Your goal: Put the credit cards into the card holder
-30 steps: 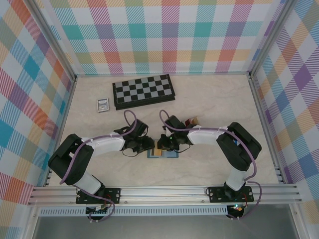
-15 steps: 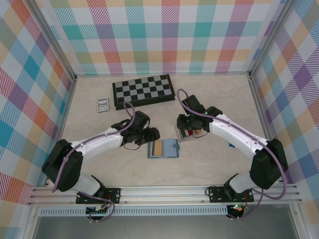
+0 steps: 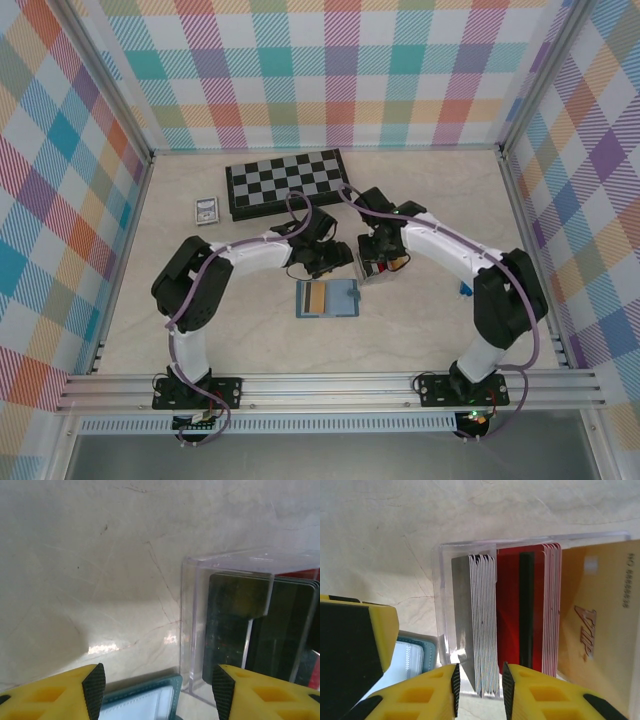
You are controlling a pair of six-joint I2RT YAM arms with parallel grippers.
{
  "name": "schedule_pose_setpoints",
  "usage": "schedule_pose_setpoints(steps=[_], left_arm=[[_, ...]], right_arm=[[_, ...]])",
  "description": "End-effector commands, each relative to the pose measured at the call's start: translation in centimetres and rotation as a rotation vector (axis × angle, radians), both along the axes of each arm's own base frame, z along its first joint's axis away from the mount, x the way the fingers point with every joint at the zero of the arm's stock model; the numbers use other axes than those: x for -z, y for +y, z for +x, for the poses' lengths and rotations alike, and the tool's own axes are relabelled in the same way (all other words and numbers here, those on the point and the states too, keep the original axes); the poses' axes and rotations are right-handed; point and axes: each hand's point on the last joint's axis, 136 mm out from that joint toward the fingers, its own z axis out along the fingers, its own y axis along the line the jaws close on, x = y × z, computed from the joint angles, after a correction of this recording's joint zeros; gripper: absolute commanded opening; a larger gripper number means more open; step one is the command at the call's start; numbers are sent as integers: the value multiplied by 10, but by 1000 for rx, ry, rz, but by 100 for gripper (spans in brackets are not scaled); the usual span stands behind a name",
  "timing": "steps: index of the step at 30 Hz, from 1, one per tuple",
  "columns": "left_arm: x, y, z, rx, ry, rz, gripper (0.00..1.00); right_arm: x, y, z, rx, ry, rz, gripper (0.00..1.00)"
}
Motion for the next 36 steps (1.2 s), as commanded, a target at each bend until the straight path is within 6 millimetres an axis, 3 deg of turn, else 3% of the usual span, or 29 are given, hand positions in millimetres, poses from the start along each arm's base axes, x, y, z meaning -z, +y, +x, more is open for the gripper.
schedule_pose_setpoints(steps=[1, 10, 19, 25, 36], left_arm=[[-12, -18, 7, -30, 0, -79, 61], [-9, 6, 6, -133, -7, -42, 62], [-19, 30, 6, -203, -52, -15, 62], [-24, 36, 6, -219, -74, -7, 62], [-27, 44, 4, -237, -91, 9, 62]], right_arm=[[-2, 7, 5, -45, 8, -1, 31], [14, 10, 14, -50, 28, -41, 33], [27, 6, 17, -90, -9, -171, 37], [23, -7, 23, -89, -80, -337, 36], [11, -13, 23, -82, -112, -355, 31]])
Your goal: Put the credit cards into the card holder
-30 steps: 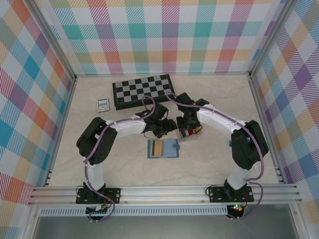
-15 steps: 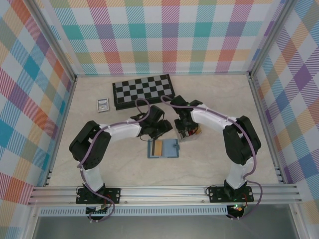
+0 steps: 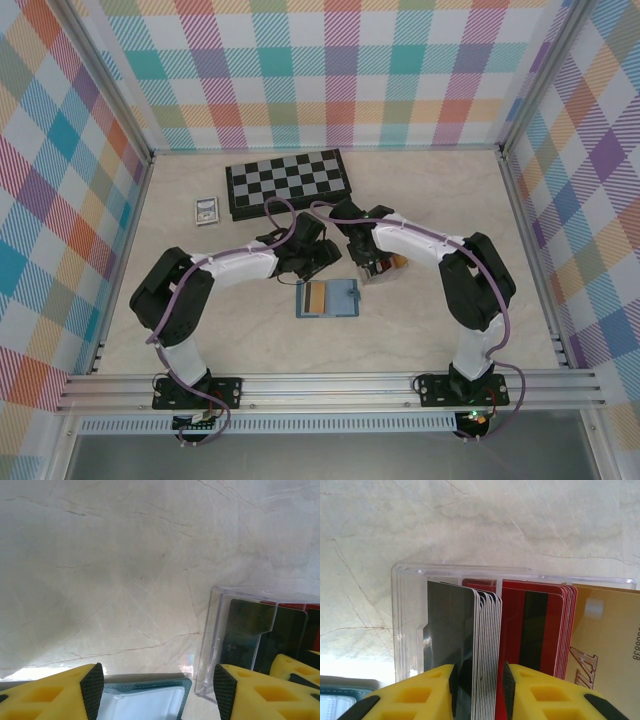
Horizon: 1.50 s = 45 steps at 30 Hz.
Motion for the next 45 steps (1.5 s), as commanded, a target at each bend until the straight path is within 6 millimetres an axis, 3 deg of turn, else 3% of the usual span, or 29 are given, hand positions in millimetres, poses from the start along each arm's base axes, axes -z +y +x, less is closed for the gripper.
schedule_pose_setpoints(steps=[1, 23, 28, 32, 45], left_arm=[[-11, 8, 2, -25, -26, 4, 62], [-9, 5, 2, -19, -18, -3, 62], [-7, 5, 1, -16, -14, -2, 62], [-7, 5, 2, -15, -14, -2, 62], [-7, 6, 1, -15, -12, 2, 62]], right_arm=[[-18, -5, 4, 2, -34, -20, 30], [-20, -14, 2, 17, -46, -43, 23], [-19, -16, 0, 22, -42, -44, 15], [-20, -17, 0, 23, -44, -42, 14], [-35, -12, -6, 39, -49, 31, 7]])
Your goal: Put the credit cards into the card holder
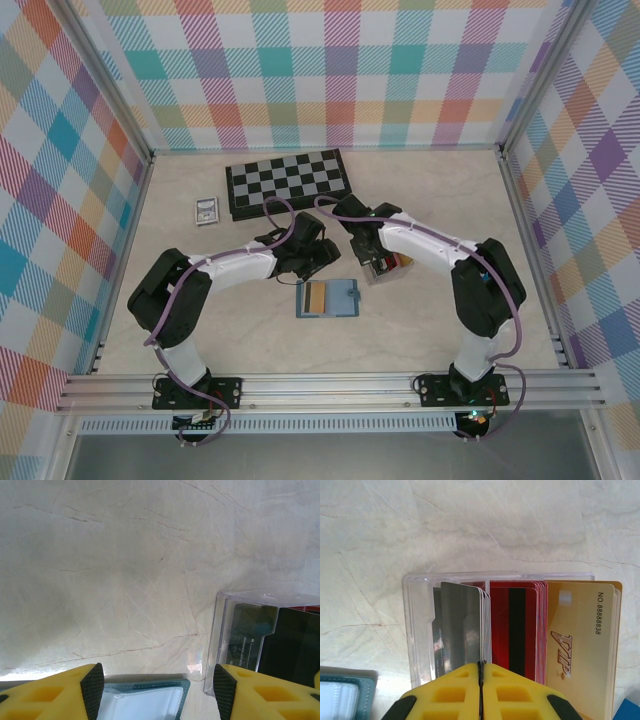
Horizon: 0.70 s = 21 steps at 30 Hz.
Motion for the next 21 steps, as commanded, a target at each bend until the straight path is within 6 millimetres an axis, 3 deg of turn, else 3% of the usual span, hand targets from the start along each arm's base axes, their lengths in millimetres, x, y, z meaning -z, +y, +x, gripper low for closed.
schedule_pose_setpoints(steps=[1, 15, 21], left_arm=[[-5, 4, 0, -7, -2, -3, 62], [-34, -8, 4, 44, -81, -134, 62], [-62, -13, 11, 70, -147, -288, 67]], right_arm=[[-9, -5, -8, 20, 11, 20, 7], [-32, 6, -12, 72, 28, 267, 0], [-63, 17, -15, 99, 30, 512, 0]])
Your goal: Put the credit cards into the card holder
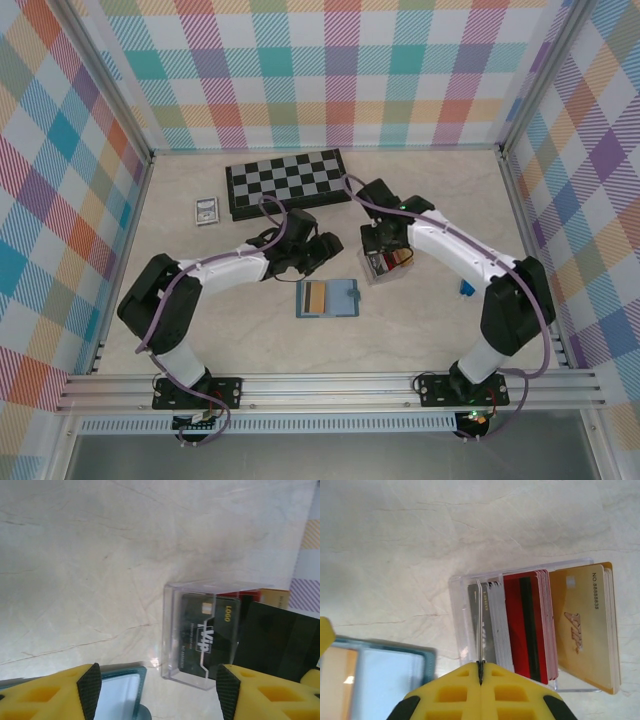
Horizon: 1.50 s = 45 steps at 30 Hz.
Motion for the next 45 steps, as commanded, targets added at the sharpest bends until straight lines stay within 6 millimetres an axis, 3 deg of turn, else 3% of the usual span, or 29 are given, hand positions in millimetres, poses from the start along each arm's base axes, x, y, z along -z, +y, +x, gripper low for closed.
schedule_pose_setpoints(steps=[1, 6, 11, 16, 23, 31, 37, 40, 45], left_arm=[[-36, -2, 6, 31, -86, -148, 71], [-77, 3, 16, 73, -174, -360, 85], [-107, 1, 23, 162, -220, -510, 89], [-140, -15, 20, 262, -271, -662, 90], [-151, -31, 9, 350, -280, -708, 87], [-179, -35, -4, 399, -335, -805, 45], [-179, -33, -5, 377, -331, -806, 10], [-176, -31, -3, 349, -323, -796, 0], [-172, -30, 1, 317, -312, -788, 0]], right_arm=[[-28, 16, -7, 14, 2, 220, 0], [-71, 30, -12, 23, -14, 508, 0], [-108, 38, -14, 21, -30, 730, 0], [-121, 46, -14, 8, -9, 840, 0], [-128, 58, -12, -26, 19, 948, 0], [-104, 54, -6, 27, 65, 947, 0], [-91, 47, -4, 65, 71, 933, 4], [-93, 47, -8, 53, 76, 949, 10], [-103, 55, -14, -2, 90, 1010, 24]])
